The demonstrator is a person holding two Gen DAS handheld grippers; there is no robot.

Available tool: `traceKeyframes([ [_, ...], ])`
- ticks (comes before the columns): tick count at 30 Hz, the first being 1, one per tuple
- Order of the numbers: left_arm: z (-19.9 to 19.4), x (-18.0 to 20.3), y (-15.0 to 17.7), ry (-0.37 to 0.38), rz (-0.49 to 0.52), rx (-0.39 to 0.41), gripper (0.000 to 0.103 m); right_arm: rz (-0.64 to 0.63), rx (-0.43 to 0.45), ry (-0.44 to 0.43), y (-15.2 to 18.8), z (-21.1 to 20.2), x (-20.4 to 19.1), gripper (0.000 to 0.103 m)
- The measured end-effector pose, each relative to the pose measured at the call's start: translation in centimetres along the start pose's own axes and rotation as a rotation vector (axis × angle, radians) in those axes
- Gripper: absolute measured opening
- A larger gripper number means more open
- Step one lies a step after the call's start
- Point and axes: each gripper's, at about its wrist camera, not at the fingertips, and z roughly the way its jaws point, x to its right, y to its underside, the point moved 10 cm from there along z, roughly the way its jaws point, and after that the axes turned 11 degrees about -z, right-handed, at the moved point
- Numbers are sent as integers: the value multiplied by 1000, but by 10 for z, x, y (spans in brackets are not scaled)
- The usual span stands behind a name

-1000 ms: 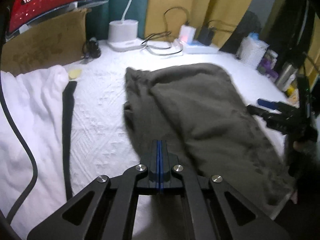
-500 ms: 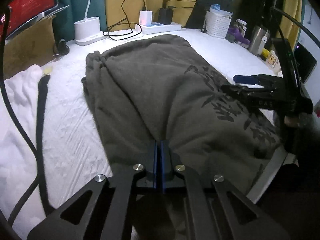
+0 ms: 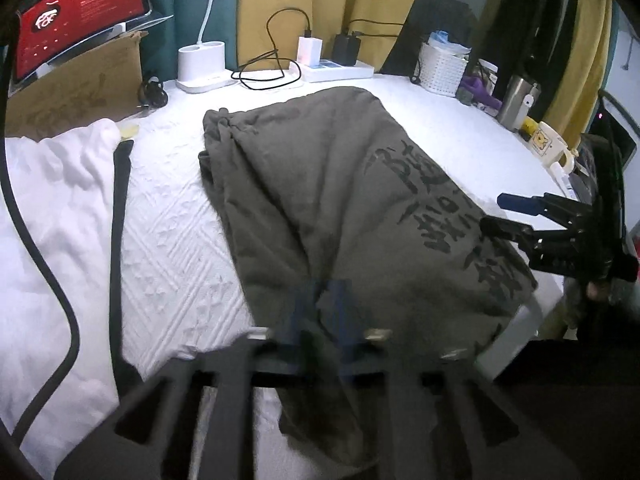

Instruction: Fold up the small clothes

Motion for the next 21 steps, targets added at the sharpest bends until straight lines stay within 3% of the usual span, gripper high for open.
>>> traceKeyframes([
  [5,-7,23,24,67,24,-41,39,-7,-19,-15,16,-6,-13,66],
  [8,4,24,40,31,54,-65,38,-19,-33,-15,25,-5,-18,66],
  [10,6,19,43,12,45,-47,22,-18,-41,-12,31,-4,-19,66],
  [12,6,16,44,2,50,-35,18,-12,-40,-13,35,-4,-19,66],
  [21,1,8,47,-12,42,-31,17,7,-21,8,46,-11,-13,70],
])
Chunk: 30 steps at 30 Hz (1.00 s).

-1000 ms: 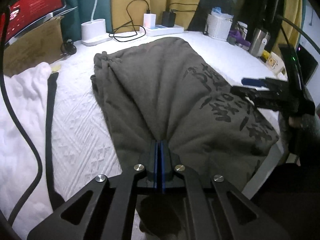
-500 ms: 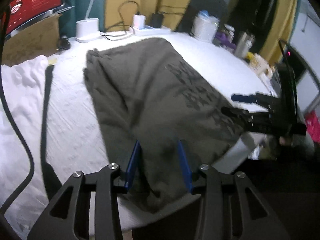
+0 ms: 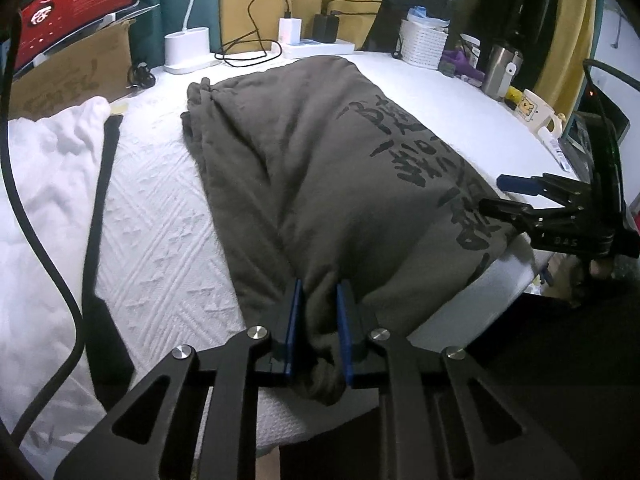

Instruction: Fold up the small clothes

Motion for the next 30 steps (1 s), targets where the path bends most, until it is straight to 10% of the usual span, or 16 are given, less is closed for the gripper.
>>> traceKeyframes([
  [22,-21,6,-7,-10,32,-11,22,38,22,33,15,-10,19,77],
  [25,-22,13,-27,17,24,40,55,39,16,32,15,-10,20,77],
  [30,9,16,-55,-22,57,53,59,52,22,42,3,-15,39,78],
])
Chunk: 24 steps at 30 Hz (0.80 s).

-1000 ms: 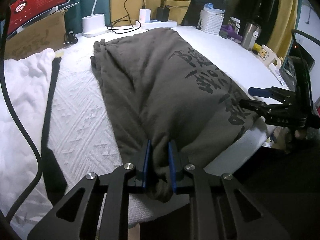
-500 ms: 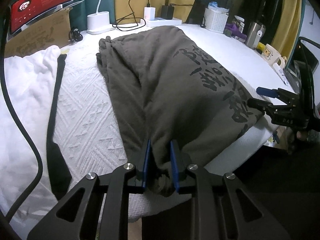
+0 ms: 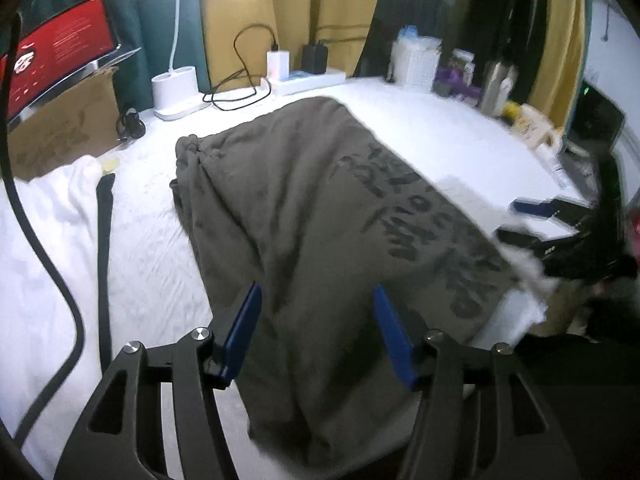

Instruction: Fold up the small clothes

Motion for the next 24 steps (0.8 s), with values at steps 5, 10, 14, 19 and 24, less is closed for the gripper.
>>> traceKeyframes([
  [5,29,-11,-26,-47,-30,-6,59,25,38,11,-29,5,21,78],
  [10,42,-16,-60,-70,-32,12,59,7,25,0,-63,36,23,78],
  [14,58,-28,-78,-91,-35,6,59,-30,24,-23,-91,57,16,77],
  [19,77,-43,-92,-91,-65,-12,59,-51,8,-58,-124,89,16,77],
  [24,92,-58,-107,-96,-92,-19,59,-49,-5,-58,-159,125,26,77],
])
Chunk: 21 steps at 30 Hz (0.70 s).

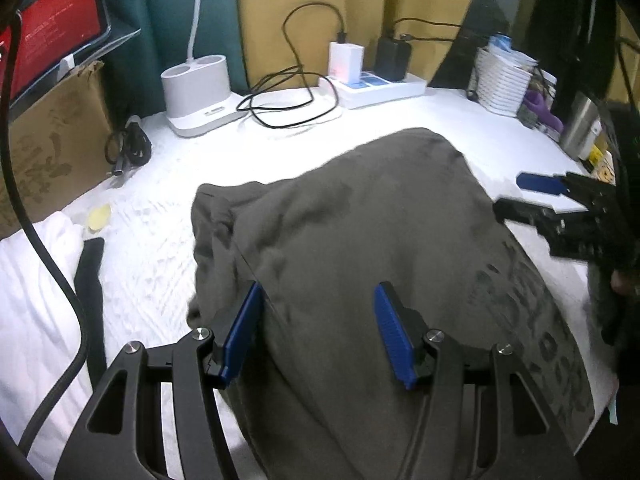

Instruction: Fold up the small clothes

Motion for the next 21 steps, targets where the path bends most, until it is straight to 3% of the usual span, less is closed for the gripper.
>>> traceKeyframes([
  [2,3,-5,-5,-1,-9,1,59,12,20,-22,-18,12,5,75],
  [3,5,-7,-8,-4,-12,2,59,11,22,-40,-23,17,5,59],
  [4,6,-10,-11,-9,-16,4,59,13,18,-57,-28,22,5,50],
  [7,13,-23,-16,-22,-42,-3,59,23,11,-106,-39,39,2,50],
  [11,18,-44,-21,-51,-95,-4,59,19,-7,-116,-43,62,1,50],
  [15,10,-57,-26,-32,-154,12,59,27,-7,-107,-46,62,4,50],
  [17,6,-61,-22,-9,-185,4,62,31,-4,-88,-44,57,6,50],
  [19,7,-63,-11,-7,-201,-29,72,38,-2,-77,-41,50,8,52],
  [21,7,-61,0,-8,-206,-47,72,49,-2,-75,-36,44,10,52],
])
